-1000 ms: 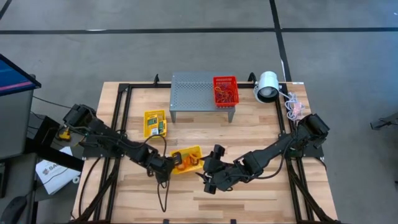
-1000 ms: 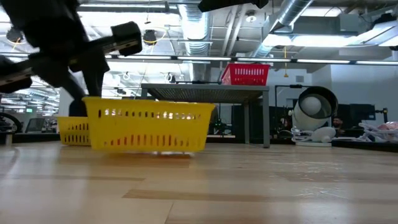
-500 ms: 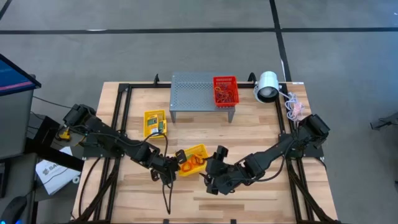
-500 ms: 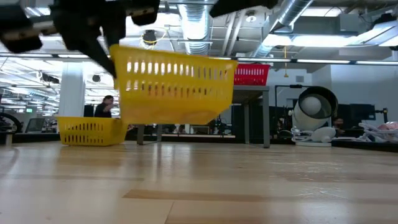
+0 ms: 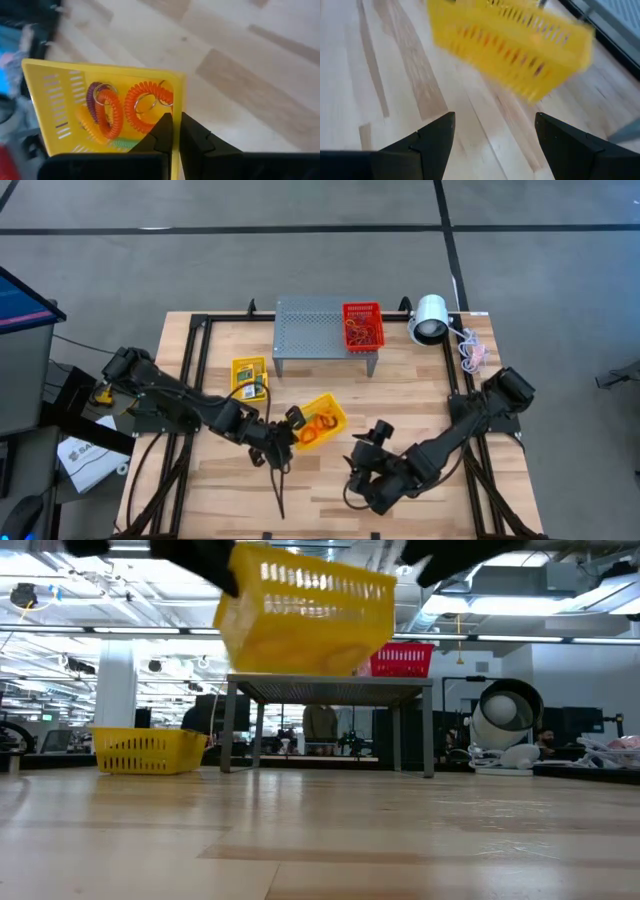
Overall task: Pick & Place Office Desk Supplies
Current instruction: Put the bottom yellow bin filled with spiral keychains on the shelf, then put the yellow bin filled with crayon boxes on the shelf
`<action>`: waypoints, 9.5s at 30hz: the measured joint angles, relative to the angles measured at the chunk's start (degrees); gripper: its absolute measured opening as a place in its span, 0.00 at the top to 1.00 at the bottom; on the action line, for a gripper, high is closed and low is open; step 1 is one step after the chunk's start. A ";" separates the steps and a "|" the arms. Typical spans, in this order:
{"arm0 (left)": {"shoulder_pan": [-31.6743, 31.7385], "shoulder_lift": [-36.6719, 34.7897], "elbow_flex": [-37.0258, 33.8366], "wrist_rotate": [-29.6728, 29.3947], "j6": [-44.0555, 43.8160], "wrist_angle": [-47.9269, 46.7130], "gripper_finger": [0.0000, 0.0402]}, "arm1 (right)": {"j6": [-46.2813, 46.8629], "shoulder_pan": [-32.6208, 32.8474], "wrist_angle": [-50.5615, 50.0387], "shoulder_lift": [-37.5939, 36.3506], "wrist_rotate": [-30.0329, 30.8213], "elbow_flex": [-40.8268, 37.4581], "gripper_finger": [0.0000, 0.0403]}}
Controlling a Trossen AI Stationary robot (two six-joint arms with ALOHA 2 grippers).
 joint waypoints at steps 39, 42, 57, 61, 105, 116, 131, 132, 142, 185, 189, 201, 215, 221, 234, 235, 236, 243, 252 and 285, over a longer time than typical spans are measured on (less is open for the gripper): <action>22.32 7.78 29.29 -5.37 -6.92 -25.11 0.98 | 28.75 6.21 -31.29 0.04 2.70 -0.02 0.33; 24.97 7.78 29.68 -5.37 -6.61 -24.98 0.98 | 29.65 7.13 -31.80 0.04 3.35 -0.02 0.33; 34.73 12.98 29.96 -1.92 -5.07 -25.33 0.98 | 29.21 7.25 -32.43 0.04 4.41 0.00 0.33; 36.21 15.45 32.35 -0.42 -4.98 -26.06 0.98 | 29.18 7.21 -32.49 0.04 4.41 0.00 0.33; 36.06 3.51 39.78 6.03 -15.08 -20.26 0.35 | 25.88 4.35 -31.40 -0.14 8.45 -0.04 0.33; 31.75 -7.71 30.22 15.77 -18.13 -13.22 0.35 | -23.18 -7.94 4.55 -8.44 8.96 0.02 0.33; 31.54 -34.20 -18.32 24.55 -21.96 29.35 0.38 | -53.63 -23.95 26.54 -12.75 -24.64 0.00 0.33; 31.54 -35.48 -20.95 24.52 -21.96 33.21 0.38 | -55.79 -24.65 28.13 -12.56 -27.43 0.02 0.33; 38.41 -33.88 -30.80 15.35 -19.60 39.43 0.40 | -56.49 -40.12 30.31 -12.31 -43.32 -6.70 0.33; 51.12 -13.00 -25.59 9.01 -12.85 48.46 0.54 | -56.56 -42.08 28.63 -18.36 -46.91 -9.97 0.33; 50.17 -13.00 -25.59 9.71 -12.89 48.84 0.54 | -56.57 -42.51 28.83 -20.65 -44.03 -9.97 0.33; 48.83 -13.00 -25.59 12.41 -14.63 49.34 0.55 | -56.56 -42.84 28.13 -20.98 -43.98 -10.00 0.33; 46.84 -13.00 -25.59 12.84 -14.64 50.54 0.55 | -56.45 -42.82 28.40 -21.00 -43.92 -9.99 0.33; 46.49 -16.85 -25.55 8.67 -14.64 43.64 0.55 | -55.44 -42.79 26.84 -21.00 -43.94 -9.99 0.33; 37.49 -35.23 -25.49 3.47 -24.39 15.22 0.55 | -56.53 -41.72 28.58 -21.00 -44.00 -9.99 0.33; 36.70 -35.71 -25.53 3.52 -26.11 13.46 0.55 | -56.53 -41.47 28.81 -21.00 -44.01 -9.98 0.33; 35.93 -36.03 -25.66 3.51 -28.09 12.25 0.55 | -56.53 -41.09 28.82 -21.00 -44.03 -9.99 0.33; 32.69 -37.04 -27.12 10.66 -34.36 21.39 0.55 | -55.63 -38.32 28.87 -20.98 -43.99 -9.98 0.33; 32.64 -45.73 -40.03 13.76 -36.72 37.59 0.55 | -54.58 -34.94 28.23 -21.00 -43.96 -9.98 0.33; 28.04 -53.59 -42.53 14.76 -43.39 20.59 0.55 | -45.42 -31.60 70.29 -54.29 -48.87 -54.03 0.33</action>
